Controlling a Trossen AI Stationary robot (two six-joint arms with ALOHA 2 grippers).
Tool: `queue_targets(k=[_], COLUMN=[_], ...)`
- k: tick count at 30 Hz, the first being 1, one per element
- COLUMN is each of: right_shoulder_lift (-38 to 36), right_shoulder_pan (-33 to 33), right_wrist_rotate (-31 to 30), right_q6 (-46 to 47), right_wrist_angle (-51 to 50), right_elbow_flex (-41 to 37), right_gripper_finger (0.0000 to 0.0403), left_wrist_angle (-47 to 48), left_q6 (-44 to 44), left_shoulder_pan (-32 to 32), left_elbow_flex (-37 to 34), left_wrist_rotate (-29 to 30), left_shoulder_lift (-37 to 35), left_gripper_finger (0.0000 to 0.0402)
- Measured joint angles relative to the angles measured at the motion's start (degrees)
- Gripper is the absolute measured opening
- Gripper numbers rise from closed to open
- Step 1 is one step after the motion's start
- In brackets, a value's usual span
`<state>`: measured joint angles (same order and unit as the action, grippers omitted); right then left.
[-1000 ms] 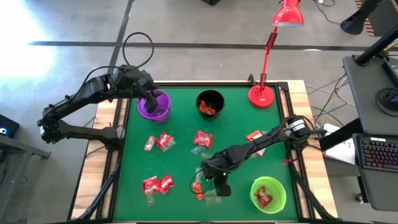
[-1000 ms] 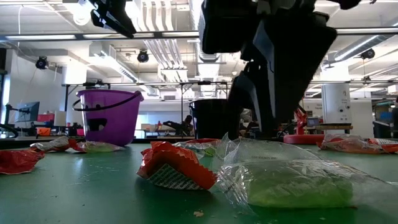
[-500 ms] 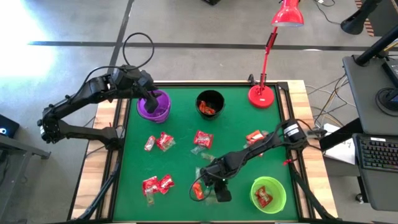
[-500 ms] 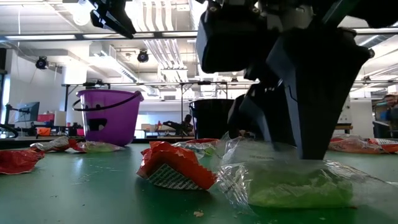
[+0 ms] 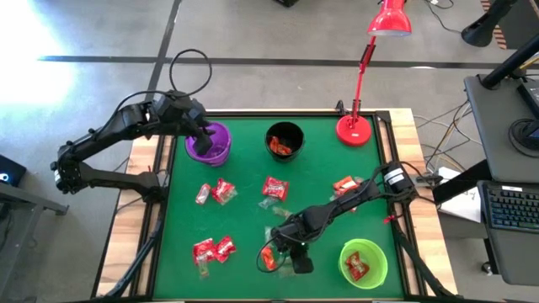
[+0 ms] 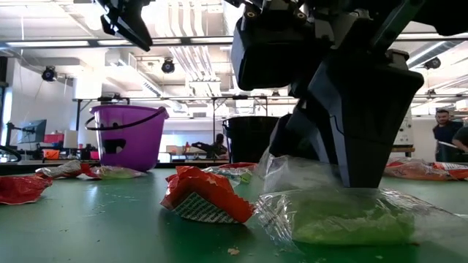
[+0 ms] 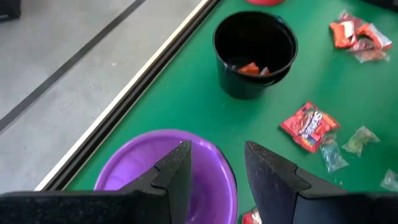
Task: Sort candy
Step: Put the green gummy into the violet bucket
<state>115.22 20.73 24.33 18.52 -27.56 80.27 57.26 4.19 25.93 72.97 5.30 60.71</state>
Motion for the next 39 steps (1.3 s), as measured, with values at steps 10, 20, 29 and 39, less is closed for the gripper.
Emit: queue_targets(k=[10,20,29,39], right_shoulder_lift=[-2.54,-14.3,-21.92,-23.91], right_shoulder_pan=[-2.04,-6.67,-13.97,-21.65], right_wrist_rotate=[-1.18,-18.58,-25.19,-25.93], right_q6=[0.64,4.52,4.0,3.52], right_wrist_angle=[-2.1,-1.62,2.02,13.64], right_elbow_flex=[-0.09,-0.09,-0.09,0.21], right_gripper_finger=[0.0009,0.0009,0.0009,0.0009], left_wrist_angle=[0.87,-1.37,-8.26,-9.5], left_q6=[2.97,3.79,-4.63,-10.76], left_shoulder_pan=[-0.02,-0.02,-0.02,-0.15], left_elbow_flex=[-0.04,-0.04,-0.06,-0.07], left_wrist_rotate=[-3.58,-20.22,-31.92,-38.32], left_shoulder_lift=[0.58,3.24,4.42,7.0], left_gripper_finger=[0.013,0.013,0.013,0.013])
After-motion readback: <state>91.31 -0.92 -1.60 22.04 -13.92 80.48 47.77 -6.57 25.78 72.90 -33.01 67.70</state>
